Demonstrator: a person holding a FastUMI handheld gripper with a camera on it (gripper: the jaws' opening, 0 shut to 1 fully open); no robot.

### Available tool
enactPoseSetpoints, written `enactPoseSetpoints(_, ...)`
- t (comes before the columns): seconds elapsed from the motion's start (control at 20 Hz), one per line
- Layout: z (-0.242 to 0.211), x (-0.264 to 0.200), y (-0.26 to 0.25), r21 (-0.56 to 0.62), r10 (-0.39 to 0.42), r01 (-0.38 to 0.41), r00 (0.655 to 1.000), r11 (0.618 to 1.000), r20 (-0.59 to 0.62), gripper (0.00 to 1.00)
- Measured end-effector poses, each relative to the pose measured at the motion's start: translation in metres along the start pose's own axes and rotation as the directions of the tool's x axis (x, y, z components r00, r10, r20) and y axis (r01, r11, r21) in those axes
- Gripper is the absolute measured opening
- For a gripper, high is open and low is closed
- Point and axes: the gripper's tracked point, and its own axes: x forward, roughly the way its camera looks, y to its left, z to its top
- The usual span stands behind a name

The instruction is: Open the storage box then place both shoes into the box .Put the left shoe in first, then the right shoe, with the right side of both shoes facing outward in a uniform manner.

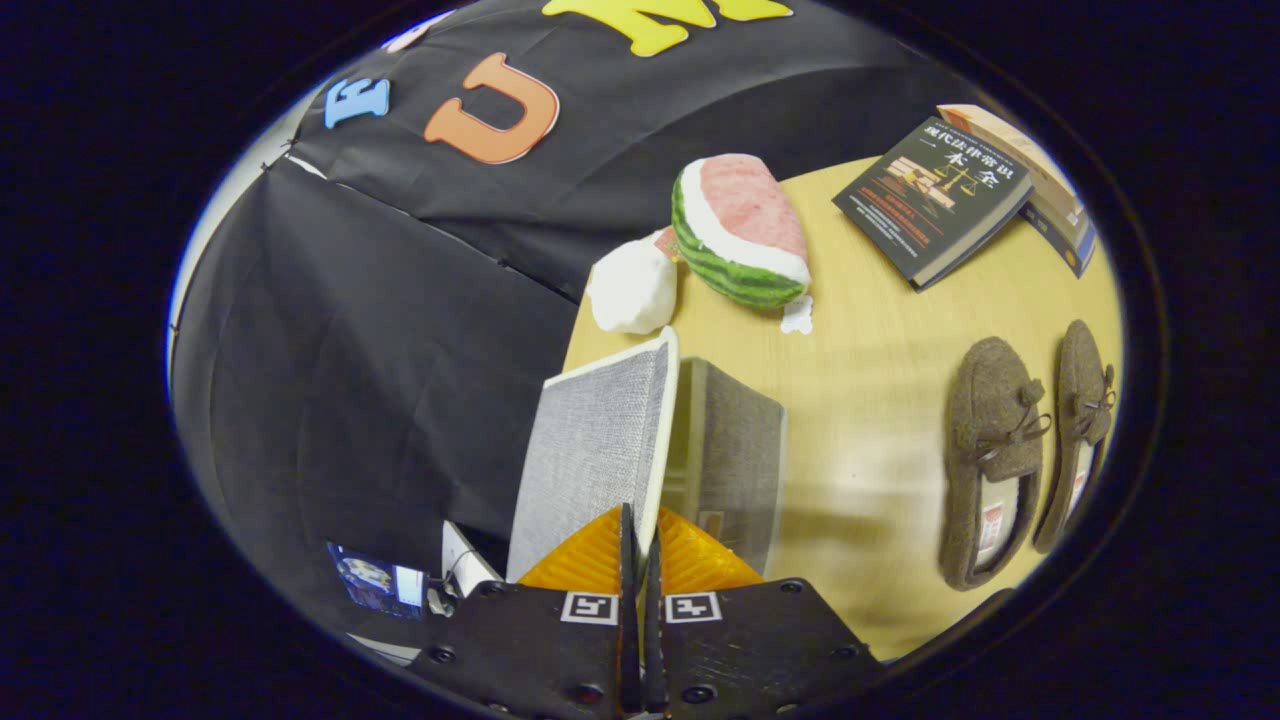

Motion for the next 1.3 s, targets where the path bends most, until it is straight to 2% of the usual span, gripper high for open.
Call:
enactPoseSetpoints(0.3,0.011,-0.014,0.08,0.015,0.1,-0.1,0.995,0.995,-0.003,0.03)
enactPoseSetpoints(0.4,0.016,-0.012,0.114,-0.01,0.15,-0.15,0.989,0.989,-0.002,0.03)
enactPoseSetpoints(0.65,0.017,0.011,0.182,-0.081,0.204,-0.205,0.979,0.975,-0.018,0.02)
enactPoseSetpoints(0.8,0.021,0.025,0.218,-0.157,0.242,-0.24,0.97,0.958,-0.011,0.1)
enactPoseSetpoints(0.85,0.022,0.028,0.229,-0.177,0.258,-0.255,0.966,0.951,-0.005,0.23)
enactPoseSetpoints(0.95,0.024,0.027,0.243,-0.222,0.28,-0.27,0.96,0.937,0.016,0.55)
enactPoseSetpoints(1.05,0.024,0.022,0.242,-0.262,0.249,-0.229,0.968,0.937,0.045,0.86)
enactPoseSetpoints(1.3,0.02,0.005,0.204,-0.275,0.147,-0.125,0.987,0.953,0.062,0.94)
